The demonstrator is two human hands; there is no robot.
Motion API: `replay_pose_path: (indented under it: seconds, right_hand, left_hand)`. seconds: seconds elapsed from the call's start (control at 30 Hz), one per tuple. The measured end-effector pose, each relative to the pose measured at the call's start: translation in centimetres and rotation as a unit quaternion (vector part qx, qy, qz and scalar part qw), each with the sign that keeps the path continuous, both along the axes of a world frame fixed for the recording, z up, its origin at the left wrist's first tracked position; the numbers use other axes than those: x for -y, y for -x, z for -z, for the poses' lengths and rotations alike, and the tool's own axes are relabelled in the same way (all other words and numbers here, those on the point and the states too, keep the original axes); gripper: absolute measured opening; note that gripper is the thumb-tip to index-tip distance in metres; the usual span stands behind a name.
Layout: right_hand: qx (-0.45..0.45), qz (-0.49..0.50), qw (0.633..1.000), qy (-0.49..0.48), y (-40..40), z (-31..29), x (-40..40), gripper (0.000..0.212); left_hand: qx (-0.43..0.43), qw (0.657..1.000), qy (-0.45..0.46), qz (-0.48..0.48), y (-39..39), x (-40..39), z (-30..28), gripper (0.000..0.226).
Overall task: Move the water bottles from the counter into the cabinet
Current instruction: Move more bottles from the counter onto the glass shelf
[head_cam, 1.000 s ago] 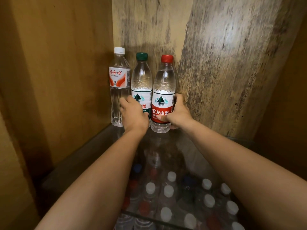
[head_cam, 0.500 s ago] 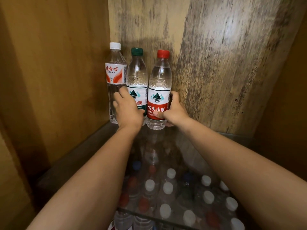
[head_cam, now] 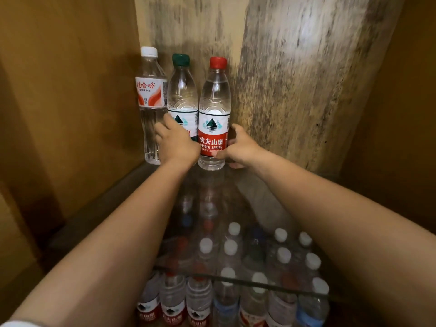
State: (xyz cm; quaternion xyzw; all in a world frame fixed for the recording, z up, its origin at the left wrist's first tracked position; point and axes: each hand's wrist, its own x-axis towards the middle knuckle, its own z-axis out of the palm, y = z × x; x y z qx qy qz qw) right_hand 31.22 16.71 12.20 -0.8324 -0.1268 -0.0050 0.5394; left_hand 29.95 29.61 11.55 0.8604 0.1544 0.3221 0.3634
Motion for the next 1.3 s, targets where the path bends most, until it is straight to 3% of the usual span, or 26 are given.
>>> replay_pose_path:
  seconds: [0.17, 0.37, 0.43, 0.6, 0.8, 0.97, 1.07, 1.3]
  right_hand:
    - [0.005, -0.005, 1.0, -0.015, 3.3, -1.1, 1.5, 0.071]
    - [0.034, -0.007, 0.999, -0.031, 9.5, -1.6, 4.4, 0.033]
    - [0.067, -0.01, 0.997, -0.02, 12.1, -1.4, 6.0, 0.028]
    - [0.185, -0.011, 0.983, -0.003, 17.9, 0.7, 11.4, 0.008]
    - [0.22, -0.024, 0.975, -0.006, 24.8, 4.7, 18.7, 0.009]
    - [0.209, -0.008, 0.978, -0.006, 28.5, 8.8, 24.9, 0.007]
    - [0.173, 0.025, 0.985, 0.009, 29.3, 12.2, 28.6, 0.009]
    - [0.034, 0.128, 0.988, -0.084, 28.6, 21.5, 36.0, 0.009]
  left_hand:
    - [-0.091, 0.993, 0.018, 0.069, 1.3, 0.2, -0.8, 0.087]
    - [-0.073, 0.979, -0.032, 0.186, 6.3, 3.3, -1.5, 0.019]
    - [-0.052, 0.968, -0.03, 0.243, 8.9, 5.2, -1.4, 0.009]
    - [0.026, 0.947, -0.098, 0.305, 15.9, 9.8, 0.6, 0.02]
    - [0.061, 0.91, -0.114, 0.395, 22.7, 15.6, 5.0, 0.021]
    - [0.002, 0.847, -0.075, 0.526, 25.0, 21.0, 10.5, 0.025]
    - [-0.05, 0.835, -0.047, 0.547, 25.4, 24.7, 14.1, 0.022]
    - [-0.166, 0.815, 0.026, 0.555, 24.3, 33.7, 22.6, 0.013]
